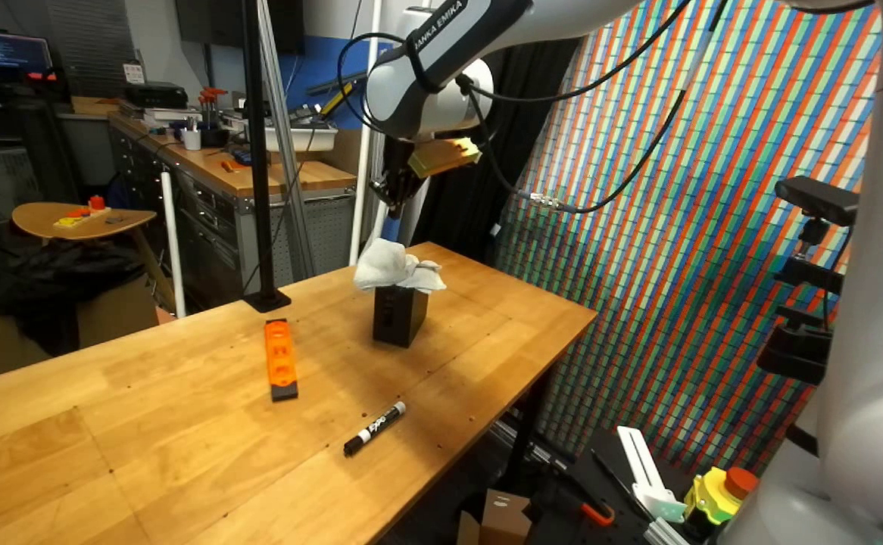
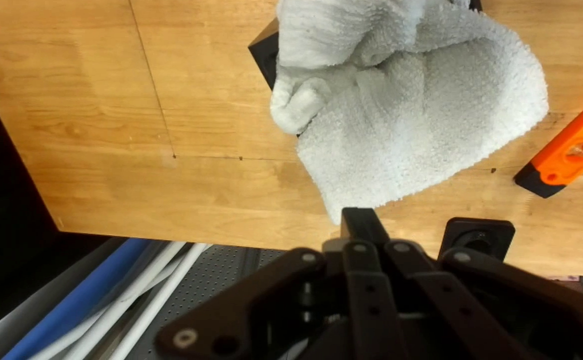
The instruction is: Push the box to the right, then pick the cloth and shove it in the box
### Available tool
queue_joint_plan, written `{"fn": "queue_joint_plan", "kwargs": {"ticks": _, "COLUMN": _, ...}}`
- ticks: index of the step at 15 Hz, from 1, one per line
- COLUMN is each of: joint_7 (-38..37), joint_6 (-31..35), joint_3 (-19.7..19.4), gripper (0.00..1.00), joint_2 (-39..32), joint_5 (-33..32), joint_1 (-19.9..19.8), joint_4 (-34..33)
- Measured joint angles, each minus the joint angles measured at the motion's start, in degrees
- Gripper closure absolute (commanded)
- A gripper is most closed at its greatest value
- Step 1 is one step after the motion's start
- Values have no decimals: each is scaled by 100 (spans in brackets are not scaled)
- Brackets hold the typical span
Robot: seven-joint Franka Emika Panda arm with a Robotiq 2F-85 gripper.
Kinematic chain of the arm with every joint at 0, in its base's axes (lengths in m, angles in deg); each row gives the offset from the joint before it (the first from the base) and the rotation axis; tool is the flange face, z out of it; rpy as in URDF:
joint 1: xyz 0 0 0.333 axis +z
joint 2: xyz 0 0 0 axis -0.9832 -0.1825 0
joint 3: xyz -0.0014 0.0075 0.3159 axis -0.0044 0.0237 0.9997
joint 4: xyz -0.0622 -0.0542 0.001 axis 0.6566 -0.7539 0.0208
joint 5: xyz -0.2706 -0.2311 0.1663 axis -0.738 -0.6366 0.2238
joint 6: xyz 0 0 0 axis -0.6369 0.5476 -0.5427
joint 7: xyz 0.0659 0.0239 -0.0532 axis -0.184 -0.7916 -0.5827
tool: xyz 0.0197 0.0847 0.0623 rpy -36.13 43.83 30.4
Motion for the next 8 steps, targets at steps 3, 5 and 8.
{"fn": "queue_joint_plan", "kwargs": {"ticks": 3, "joint_7": 144, "joint_6": -2, "joint_3": 36, "gripper": 100, "joint_2": -5, "joint_5": 93, "joint_1": 0, "joint_4": 13}}
{"fn": "queue_joint_plan", "kwargs": {"ticks": 5, "joint_7": 275, "joint_6": -7, "joint_3": 117, "gripper": 100, "joint_2": -49, "joint_5": 170, "joint_1": 4, "joint_4": 24}}
{"fn": "queue_joint_plan", "kwargs": {"ticks": 8, "joint_7": 447, "joint_6": -29, "joint_3": 312, "gripper": 100, "joint_2": -155, "joint_5": 234, "joint_1": 44, "joint_4": 18}}
